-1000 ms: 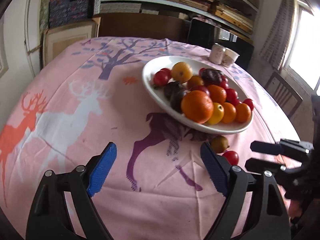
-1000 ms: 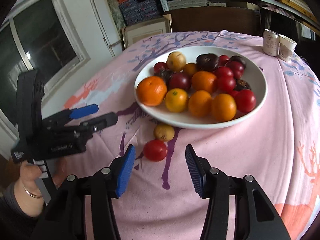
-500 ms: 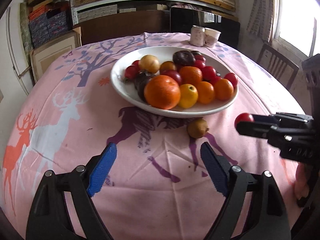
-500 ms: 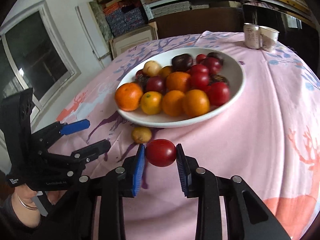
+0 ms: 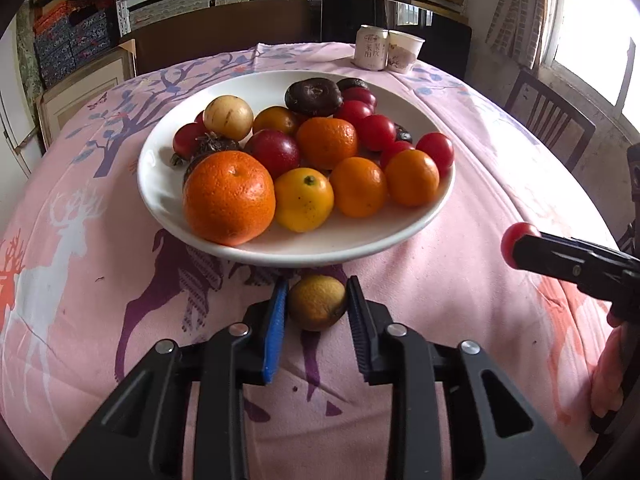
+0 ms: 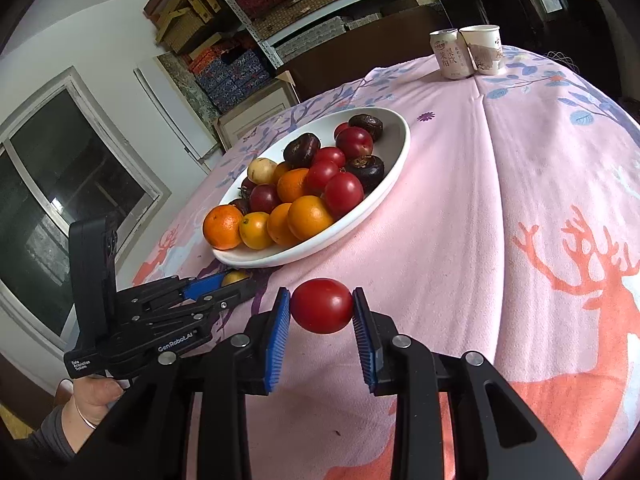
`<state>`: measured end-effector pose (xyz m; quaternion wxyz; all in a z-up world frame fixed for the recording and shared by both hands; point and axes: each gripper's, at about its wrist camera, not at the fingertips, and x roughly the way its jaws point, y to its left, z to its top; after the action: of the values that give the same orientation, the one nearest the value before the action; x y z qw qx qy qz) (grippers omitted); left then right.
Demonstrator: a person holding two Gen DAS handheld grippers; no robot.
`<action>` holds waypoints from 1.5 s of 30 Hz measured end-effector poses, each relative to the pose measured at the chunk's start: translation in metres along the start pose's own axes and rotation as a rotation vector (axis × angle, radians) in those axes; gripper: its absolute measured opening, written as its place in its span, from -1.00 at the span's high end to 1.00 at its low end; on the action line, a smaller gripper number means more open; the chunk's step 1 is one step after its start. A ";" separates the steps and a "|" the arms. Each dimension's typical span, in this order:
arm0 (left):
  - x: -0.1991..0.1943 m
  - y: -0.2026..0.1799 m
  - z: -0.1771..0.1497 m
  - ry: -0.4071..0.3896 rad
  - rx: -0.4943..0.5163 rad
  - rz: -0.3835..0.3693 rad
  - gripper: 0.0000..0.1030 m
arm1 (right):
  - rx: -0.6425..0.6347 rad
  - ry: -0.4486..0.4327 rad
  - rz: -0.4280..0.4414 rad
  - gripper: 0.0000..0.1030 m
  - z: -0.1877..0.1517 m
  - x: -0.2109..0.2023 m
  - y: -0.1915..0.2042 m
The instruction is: Organize fruits
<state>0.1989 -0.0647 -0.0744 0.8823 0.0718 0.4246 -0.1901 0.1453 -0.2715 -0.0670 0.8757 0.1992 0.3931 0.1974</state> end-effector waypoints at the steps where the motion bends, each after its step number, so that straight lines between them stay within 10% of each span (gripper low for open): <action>1: -0.004 0.000 -0.002 -0.007 0.006 -0.003 0.44 | -0.007 -0.002 0.002 0.39 0.000 -0.001 0.001; 8: -0.052 0.010 0.001 -0.116 -0.006 -0.027 0.44 | -0.051 -0.007 0.027 0.39 0.010 -0.004 0.022; 18: -0.020 0.029 0.089 -0.137 -0.042 0.050 0.44 | -0.044 0.003 -0.036 0.37 0.124 0.053 0.052; 22: -0.003 0.044 0.103 -0.110 -0.100 0.086 -0.12 | 0.015 0.024 -0.070 0.15 0.136 0.075 0.039; 25: -0.016 0.052 0.093 -0.157 -0.143 0.096 -0.70 | 0.032 0.004 -0.041 -0.05 0.128 0.064 0.035; 29: -0.034 0.042 0.064 -0.159 -0.103 0.108 -0.85 | 0.024 -0.021 -0.027 -0.35 0.099 0.038 0.037; 39: -0.076 0.015 -0.019 -0.091 -0.127 0.051 -0.90 | -0.022 0.005 -0.063 -0.93 -0.002 -0.016 0.049; 45: -0.133 0.002 -0.052 -0.168 -0.146 0.097 -0.90 | -0.062 -0.040 -0.140 -0.93 -0.025 -0.065 0.059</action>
<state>0.0862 -0.0111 -0.0038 0.9257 0.0117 0.3581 -0.1209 0.0751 -0.2499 -0.0133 0.9009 0.1478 0.3821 0.1435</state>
